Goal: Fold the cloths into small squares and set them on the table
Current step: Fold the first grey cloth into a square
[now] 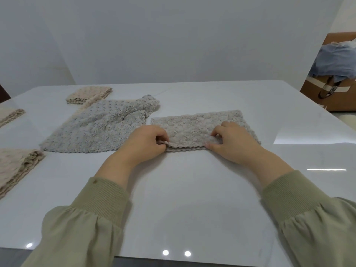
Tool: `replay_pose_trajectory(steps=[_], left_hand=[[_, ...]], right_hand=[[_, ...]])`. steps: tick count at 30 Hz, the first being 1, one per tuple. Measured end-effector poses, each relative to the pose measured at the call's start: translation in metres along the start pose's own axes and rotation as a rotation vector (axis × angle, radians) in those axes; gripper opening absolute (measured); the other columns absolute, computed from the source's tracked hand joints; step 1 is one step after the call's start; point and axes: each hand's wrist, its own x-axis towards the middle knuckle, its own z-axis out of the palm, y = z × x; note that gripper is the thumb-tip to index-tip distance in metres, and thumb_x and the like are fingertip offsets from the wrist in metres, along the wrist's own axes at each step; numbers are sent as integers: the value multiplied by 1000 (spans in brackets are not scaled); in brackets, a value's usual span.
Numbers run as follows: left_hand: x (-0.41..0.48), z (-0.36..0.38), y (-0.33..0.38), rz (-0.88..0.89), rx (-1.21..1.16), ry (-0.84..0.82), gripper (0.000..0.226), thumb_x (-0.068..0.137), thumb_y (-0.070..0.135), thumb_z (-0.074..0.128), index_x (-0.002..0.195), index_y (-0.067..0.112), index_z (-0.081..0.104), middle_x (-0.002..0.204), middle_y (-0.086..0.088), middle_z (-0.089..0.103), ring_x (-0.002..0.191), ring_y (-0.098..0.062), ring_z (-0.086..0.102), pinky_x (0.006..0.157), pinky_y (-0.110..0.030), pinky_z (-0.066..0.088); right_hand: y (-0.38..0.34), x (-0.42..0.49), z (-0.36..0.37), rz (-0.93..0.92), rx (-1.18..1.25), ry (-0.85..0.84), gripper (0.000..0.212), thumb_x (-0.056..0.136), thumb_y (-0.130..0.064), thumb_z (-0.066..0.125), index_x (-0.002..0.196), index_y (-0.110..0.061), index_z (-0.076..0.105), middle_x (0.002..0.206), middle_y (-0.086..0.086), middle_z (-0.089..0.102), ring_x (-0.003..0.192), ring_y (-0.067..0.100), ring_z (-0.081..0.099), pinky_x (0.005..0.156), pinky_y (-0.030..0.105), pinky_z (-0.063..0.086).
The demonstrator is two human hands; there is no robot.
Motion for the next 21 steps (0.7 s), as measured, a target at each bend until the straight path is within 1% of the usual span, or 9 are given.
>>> replay_pose_trajectory(steps=[2,4,7,11,13,15,17,19,21], left_hand=[[1,4,5,25,-38,6,15,73,13,70,80,26,68,77,13,60,76,-7,55,73,-25,46],[3,9,12,68,-56,17,16,73,14,72,78,27,62,78,12,59,76,-8,53,71,-23,43],[8,16,19,142,-34,40,12,74,12,71,80,20,64,80,8,58,77,-11,51,70,-23,40],[11,24,21,193,-30,42,6,76,14,71,79,17,67,79,6,58,77,-12,52,72,-26,42],[12,26,19,197,-21,17,5,77,15,70,78,17,66,80,5,59,78,-13,54,73,-29,45],[12,26,17,159,-49,-9,5,79,15,70,77,18,65,82,4,61,79,-14,56,75,-30,46],[13,26,15,131,-81,-23,9,79,15,70,75,20,64,81,5,61,79,-13,56,75,-29,46],[13,26,15,118,-101,-32,13,78,16,70,73,24,62,81,9,60,78,-8,56,74,-25,45],[13,26,15,104,-132,-38,15,78,16,70,72,26,62,80,10,60,78,-3,56,73,-21,44]], right_hand=[[1,-2,0,-10,44,18,46,81,-53,61,113,-19,58,105,-1,52,107,21,45,94,38,39],[-2,0,1,-51,69,65,49,77,-53,65,112,-19,58,107,0,54,107,20,46,94,37,38],[-10,7,4,-153,21,110,41,77,-48,68,102,-18,59,102,1,56,102,22,47,88,34,38],[-15,11,6,-245,-137,163,13,82,-26,57,88,-15,63,92,4,60,95,27,50,82,36,36],[-14,10,4,-251,-180,161,14,77,-10,52,86,-13,63,89,5,60,92,29,52,77,35,34],[-11,8,-2,-196,-228,127,22,76,-1,50,92,-12,61,96,8,56,95,29,50,75,34,32],[-7,6,-10,-74,-295,72,22,79,0,49,96,-11,59,102,9,52,101,29,49,78,35,33],[1,4,-15,57,-367,47,15,80,-2,51,88,-14,56,101,7,52,104,30,49,83,36,33],[6,3,-18,179,-411,77,17,78,-2,52,71,-13,43,85,2,48,97,28,49,80,36,30]])
